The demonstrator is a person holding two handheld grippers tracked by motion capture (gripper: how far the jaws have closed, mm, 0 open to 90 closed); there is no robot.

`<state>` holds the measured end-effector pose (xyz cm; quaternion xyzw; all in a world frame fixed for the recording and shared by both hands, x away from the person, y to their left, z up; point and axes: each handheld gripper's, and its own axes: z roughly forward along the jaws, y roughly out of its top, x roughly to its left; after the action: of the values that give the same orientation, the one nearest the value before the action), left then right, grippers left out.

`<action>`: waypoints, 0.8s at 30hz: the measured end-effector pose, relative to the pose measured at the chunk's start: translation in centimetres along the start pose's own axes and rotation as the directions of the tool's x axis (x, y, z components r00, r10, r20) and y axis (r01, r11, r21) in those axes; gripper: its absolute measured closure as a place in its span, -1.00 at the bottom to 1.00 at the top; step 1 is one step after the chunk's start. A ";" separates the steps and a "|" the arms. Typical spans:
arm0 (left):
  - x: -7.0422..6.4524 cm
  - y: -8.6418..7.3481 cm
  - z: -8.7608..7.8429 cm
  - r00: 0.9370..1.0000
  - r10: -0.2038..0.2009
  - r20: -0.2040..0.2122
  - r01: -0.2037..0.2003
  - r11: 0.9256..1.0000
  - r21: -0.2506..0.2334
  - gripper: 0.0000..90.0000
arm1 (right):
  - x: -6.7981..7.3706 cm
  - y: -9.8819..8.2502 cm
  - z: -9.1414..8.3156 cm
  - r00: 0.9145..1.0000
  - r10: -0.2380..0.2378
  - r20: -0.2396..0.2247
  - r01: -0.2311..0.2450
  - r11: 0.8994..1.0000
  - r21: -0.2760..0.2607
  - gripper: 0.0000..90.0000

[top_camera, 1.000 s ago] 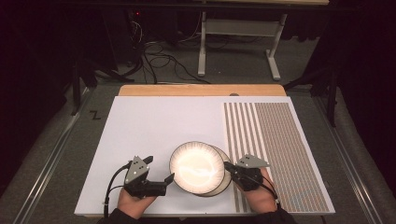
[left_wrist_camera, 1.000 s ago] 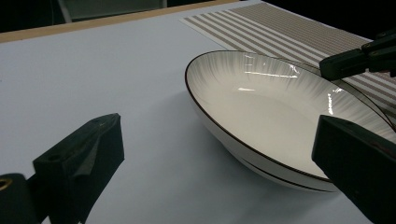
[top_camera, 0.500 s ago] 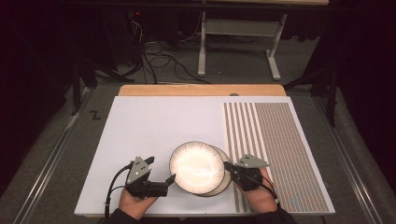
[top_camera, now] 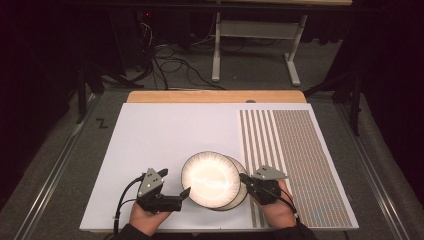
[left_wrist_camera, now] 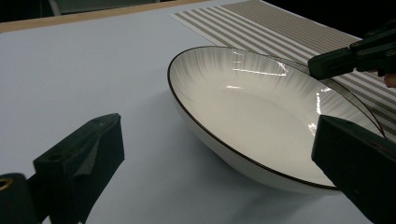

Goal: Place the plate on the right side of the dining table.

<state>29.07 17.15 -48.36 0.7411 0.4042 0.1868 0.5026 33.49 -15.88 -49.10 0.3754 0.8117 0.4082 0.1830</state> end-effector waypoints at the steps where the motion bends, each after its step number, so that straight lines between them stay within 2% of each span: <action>1: -0.1 0.0 0.1 1.000 -0.004 0.002 0.004 1.000 -0.002 -0.92 | 0.0 0.0 0.0 1.000 -0.004 0.002 0.004 1.000 0.000 1.00; 7: -0.3 0.0 0.3 1.000 -0.001 0.010 0.001 1.000 0.006 -0.91 | 0.0 0.0 0.0 1.000 -0.002 -0.002 0.002 1.000 0.005 1.00; 11: -0.4 0.0 0.3 1.000 -0.003 0.014 0.003 1.000 0.006 -0.91 | 0.5 0.0 0.2 0.999 -0.022 -0.023 0.022 1.000 0.015 1.00; 13: -0.4 0.1 0.3 1.000 -0.005 0.013 0.005 1.000 0.004 -0.91 | 1.1 0.1 0.5 0.999 -0.045 -0.016 0.045 0.999 0.015 1.00; 17: -0.4 0.0 0.4 1.000 -0.019 0.022 0.018 1.000 0.009 -0.86 | 1.2 0.1 0.6 0.999 -0.040 -0.023 0.041 0.999 0.016 1.00; 24: -0.5 -0.1 1.1 0.997 -0.055 0.049 0.053 0.997 0.048 -0.74 | 1.5 0.1 0.6 0.999 -0.042 -0.031 0.043 0.999 0.017 1.00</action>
<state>29.52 16.11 -48.87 0.7459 0.4156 0.1449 0.4999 32.88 -14.37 -49.38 0.3534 0.8259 0.4026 0.1760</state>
